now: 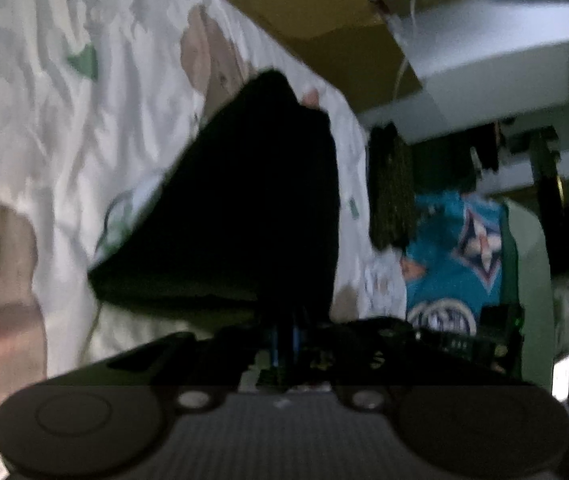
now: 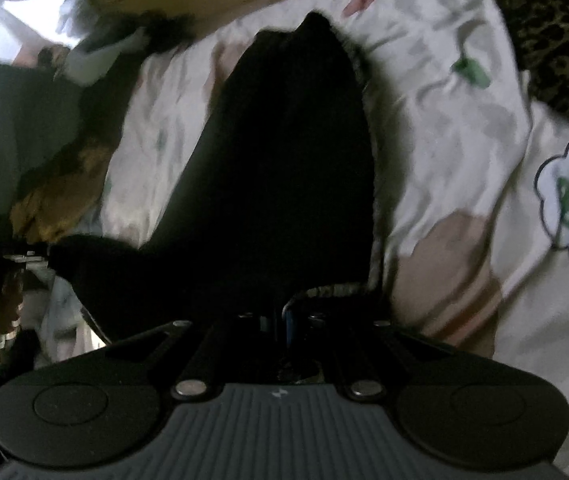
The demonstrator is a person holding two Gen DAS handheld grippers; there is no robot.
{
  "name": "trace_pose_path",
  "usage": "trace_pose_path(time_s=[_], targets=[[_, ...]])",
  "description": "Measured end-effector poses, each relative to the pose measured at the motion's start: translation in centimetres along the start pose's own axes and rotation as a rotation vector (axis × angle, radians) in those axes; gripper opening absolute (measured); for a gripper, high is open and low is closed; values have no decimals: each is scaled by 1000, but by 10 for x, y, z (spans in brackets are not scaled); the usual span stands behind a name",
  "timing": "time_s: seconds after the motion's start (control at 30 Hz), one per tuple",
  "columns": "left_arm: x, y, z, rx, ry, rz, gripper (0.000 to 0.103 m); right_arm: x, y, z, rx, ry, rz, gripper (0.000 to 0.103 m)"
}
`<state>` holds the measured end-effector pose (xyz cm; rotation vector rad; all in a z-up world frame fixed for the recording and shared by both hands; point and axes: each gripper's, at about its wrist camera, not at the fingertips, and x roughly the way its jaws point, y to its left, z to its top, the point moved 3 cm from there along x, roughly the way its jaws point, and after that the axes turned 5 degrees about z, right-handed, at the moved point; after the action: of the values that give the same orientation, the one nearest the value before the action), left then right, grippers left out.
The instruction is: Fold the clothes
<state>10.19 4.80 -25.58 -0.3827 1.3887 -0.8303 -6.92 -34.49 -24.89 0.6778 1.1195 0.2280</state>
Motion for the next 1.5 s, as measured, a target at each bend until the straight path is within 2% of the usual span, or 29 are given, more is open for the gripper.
trace_pose_path(time_s=[0.13,0.33,0.57,0.9,1.23,1.5], targets=[[12,3,23,4,-48,15,6,8,-11,19,17,-46,-37,2],[35,1,45,47,-68,80,6,25,-17,39,-3,-54,-88,2],[62,-3,56,94,-72,170,6,46,-24,53,-26,-47,-154,2],[80,-2,65,137,-71,245,6,62,-25,64,-62,-22,-212,2],[83,5,74,131,-62,249,6,66,-22,77,-67,-25,-221,2],[64,-15,96,173,-107,217,6,50,-13,97,-70,-79,-204,2]])
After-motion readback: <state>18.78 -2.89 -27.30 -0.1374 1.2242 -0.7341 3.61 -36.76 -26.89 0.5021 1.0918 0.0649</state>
